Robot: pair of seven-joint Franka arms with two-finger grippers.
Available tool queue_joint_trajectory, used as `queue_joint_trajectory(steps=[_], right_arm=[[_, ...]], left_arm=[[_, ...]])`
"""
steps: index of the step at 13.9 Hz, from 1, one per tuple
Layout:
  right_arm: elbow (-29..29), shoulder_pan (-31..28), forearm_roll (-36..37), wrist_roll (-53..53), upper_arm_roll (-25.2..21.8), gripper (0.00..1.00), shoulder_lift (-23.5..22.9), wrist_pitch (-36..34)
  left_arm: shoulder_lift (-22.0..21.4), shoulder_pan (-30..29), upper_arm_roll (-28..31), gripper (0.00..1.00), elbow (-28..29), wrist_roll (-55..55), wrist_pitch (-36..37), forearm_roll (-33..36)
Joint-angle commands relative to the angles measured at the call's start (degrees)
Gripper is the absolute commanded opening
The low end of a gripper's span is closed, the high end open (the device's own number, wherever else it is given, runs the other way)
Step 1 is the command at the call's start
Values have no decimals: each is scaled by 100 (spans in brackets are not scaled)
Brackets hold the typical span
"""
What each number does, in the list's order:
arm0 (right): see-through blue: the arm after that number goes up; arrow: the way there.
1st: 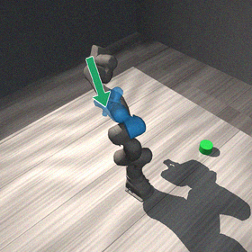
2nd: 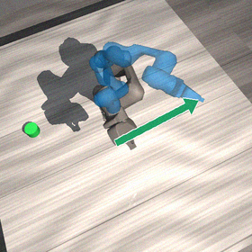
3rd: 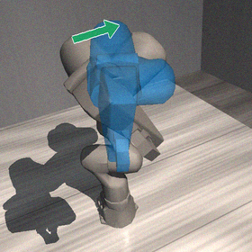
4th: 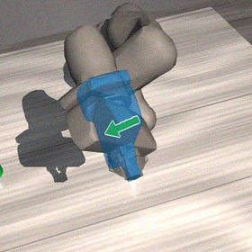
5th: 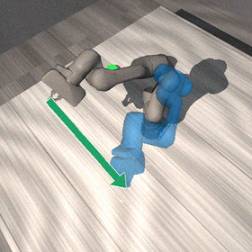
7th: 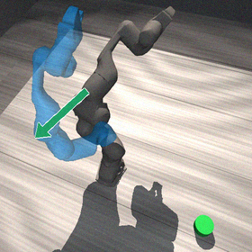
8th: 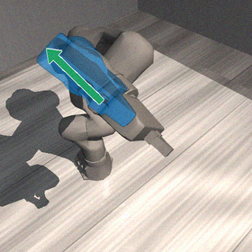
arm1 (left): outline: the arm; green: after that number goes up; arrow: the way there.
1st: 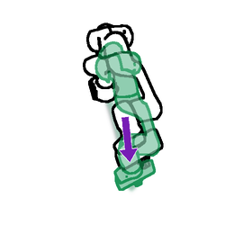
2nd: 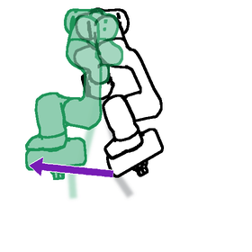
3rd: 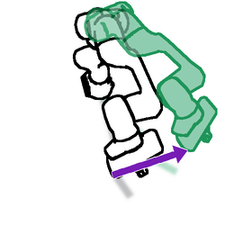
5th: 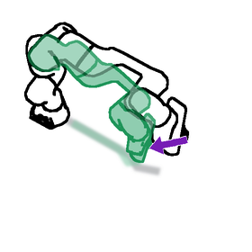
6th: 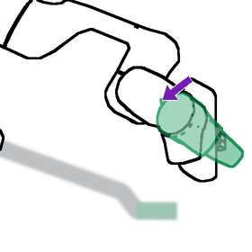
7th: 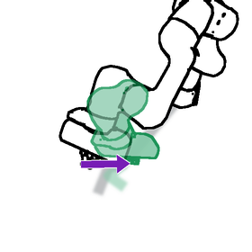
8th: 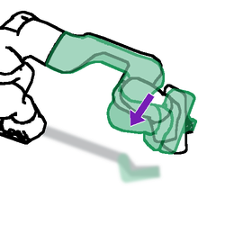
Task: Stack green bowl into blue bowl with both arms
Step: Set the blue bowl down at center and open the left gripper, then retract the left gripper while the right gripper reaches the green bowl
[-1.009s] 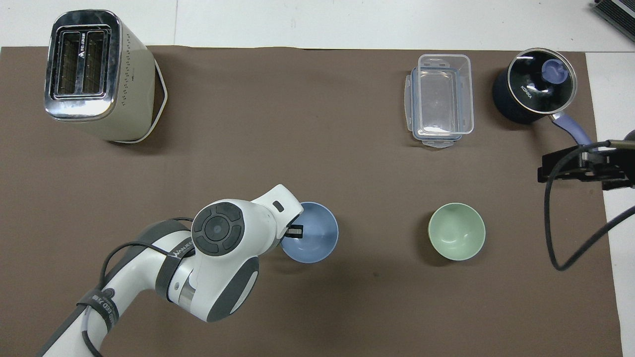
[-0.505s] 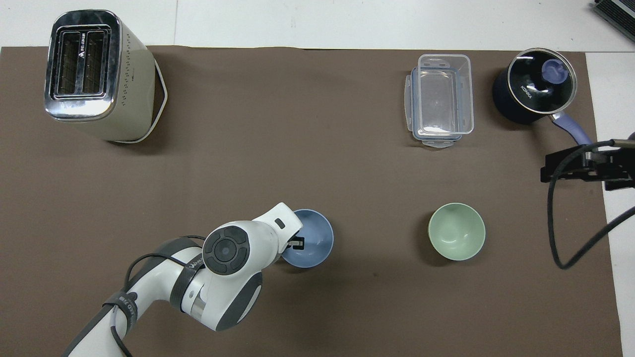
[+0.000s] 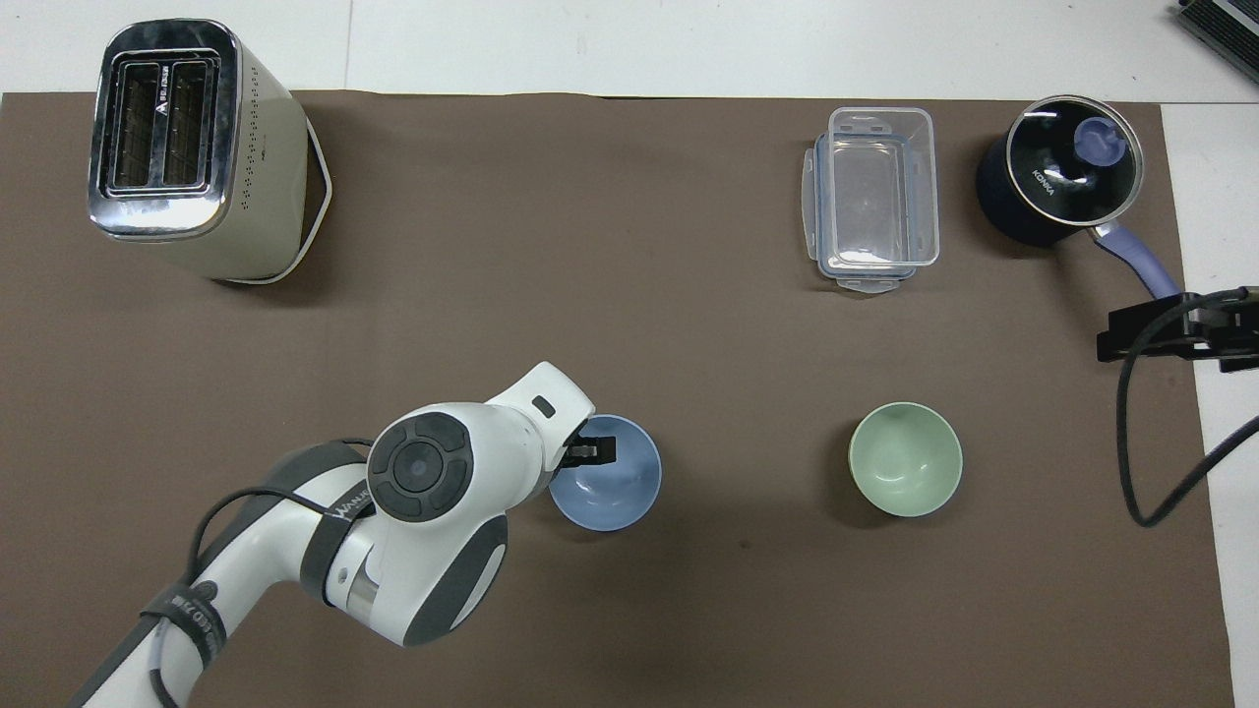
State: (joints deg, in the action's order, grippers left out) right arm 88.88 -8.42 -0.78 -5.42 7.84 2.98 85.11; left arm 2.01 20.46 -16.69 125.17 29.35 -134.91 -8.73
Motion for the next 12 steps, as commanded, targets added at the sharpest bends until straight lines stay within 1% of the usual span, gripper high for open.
queue_joint_trajectory(steps=[1, 3, 5, 6, 8, 10, 12], right_arm=[[541, -90, -80, 155, 42, 100, 237, 462], [612, -55, -89, 155, 42, 100, 229, 612], [883, -63, -89, 251, 42, 100, 220, 918], [1059, -81, -89, 382, 42, 100, 220, 1094], [1437, -90, -98, 436, 42, 100, 211, 1446], [1885, -81, -98, 454, 51, 100, 194, 1832], [2499, -28, -107, 629, 51, 100, 185, 2402]], left_arm=[[-104, -462, -1, 100, -640, -25, 954, -15], [-95, -945, -1, 100, -1185, -244, 1596, 73], [-25, -1411, -1, 100, -1757, -857, 2229, 91], [-16, -1648, -1, 100, -1924, -1148, 2397, 100], [-34, -2062, -1, 100, -2154, -1719, 2548, 300], [-25, -2431, -1, 100, -2504, -1827, 2924, 399], [-25, -2695, 8, 100, -2795, -1941, 3285, 434]])
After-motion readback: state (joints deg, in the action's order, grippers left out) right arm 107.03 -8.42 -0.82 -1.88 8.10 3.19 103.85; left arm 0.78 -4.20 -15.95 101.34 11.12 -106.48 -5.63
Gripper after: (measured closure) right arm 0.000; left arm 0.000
